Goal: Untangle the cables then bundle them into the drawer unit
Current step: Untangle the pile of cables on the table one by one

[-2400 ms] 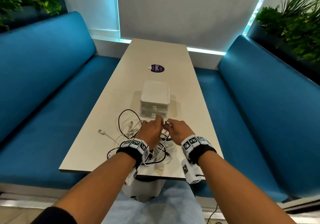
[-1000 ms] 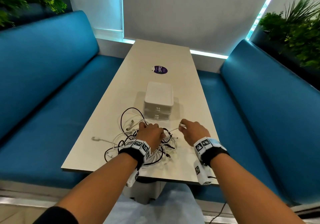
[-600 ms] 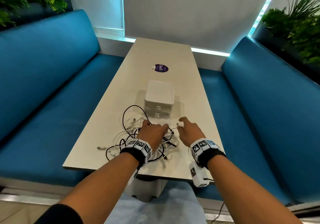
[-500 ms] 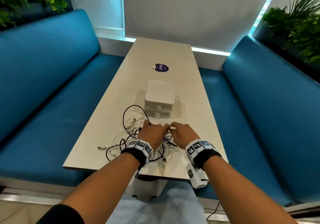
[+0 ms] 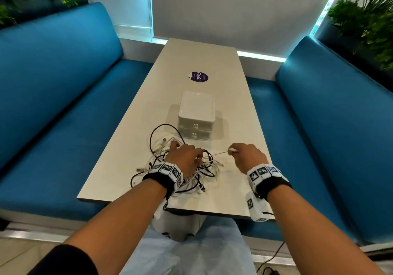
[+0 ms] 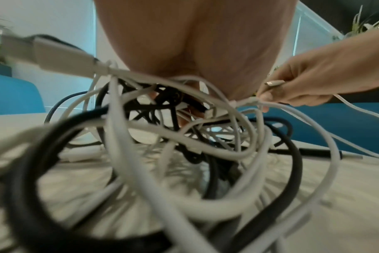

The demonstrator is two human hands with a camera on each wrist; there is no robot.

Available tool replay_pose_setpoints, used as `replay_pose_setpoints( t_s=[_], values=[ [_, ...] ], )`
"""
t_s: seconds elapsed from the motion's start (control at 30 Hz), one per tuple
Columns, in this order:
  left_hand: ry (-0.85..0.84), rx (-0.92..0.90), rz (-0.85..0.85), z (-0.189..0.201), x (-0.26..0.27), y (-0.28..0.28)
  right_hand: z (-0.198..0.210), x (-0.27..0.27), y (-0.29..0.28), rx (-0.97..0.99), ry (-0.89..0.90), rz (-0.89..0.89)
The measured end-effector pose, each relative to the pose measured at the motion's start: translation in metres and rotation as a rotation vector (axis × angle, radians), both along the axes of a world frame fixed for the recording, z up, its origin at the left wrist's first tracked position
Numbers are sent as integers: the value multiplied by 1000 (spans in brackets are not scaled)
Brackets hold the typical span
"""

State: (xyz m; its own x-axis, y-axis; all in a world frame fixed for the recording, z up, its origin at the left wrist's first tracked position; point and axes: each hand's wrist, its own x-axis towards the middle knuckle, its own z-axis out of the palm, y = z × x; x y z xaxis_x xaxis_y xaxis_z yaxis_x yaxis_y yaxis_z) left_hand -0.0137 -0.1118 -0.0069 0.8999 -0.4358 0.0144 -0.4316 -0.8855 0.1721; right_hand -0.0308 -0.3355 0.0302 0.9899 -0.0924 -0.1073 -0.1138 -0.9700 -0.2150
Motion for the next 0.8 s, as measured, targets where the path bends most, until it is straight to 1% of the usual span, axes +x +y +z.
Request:
replay_pose_setpoints(
  t_s=[0.07,0.13,0.23,0.33,0.43,0.53,0.63,0.8],
  values=[
    [36,-19,16,-1,1,2,-3,-3,-16,-32,15,-67],
    [31,-26,21,-2,1,3,-4,-6,-25,-44,6,-117],
    [9,-16,18,-4,0,2,-7,-9,-23,-49,-14,-113],
    [-6,5,22,-6,-3,0,-7,-10,-4,-41,-43,-50],
    [-43,24,21,-6,-4,-4,-5,-11,26,45,-78,87],
    [-67,35,3,-5,-6,-5,-11,-6,54,121,-19,216],
    [-68,52,-1,-6,-4,-1,-16,1,66,160,58,221],
    [-63,46,-1,-8,-1,1,-16,9,60,151,69,219]
  ],
)
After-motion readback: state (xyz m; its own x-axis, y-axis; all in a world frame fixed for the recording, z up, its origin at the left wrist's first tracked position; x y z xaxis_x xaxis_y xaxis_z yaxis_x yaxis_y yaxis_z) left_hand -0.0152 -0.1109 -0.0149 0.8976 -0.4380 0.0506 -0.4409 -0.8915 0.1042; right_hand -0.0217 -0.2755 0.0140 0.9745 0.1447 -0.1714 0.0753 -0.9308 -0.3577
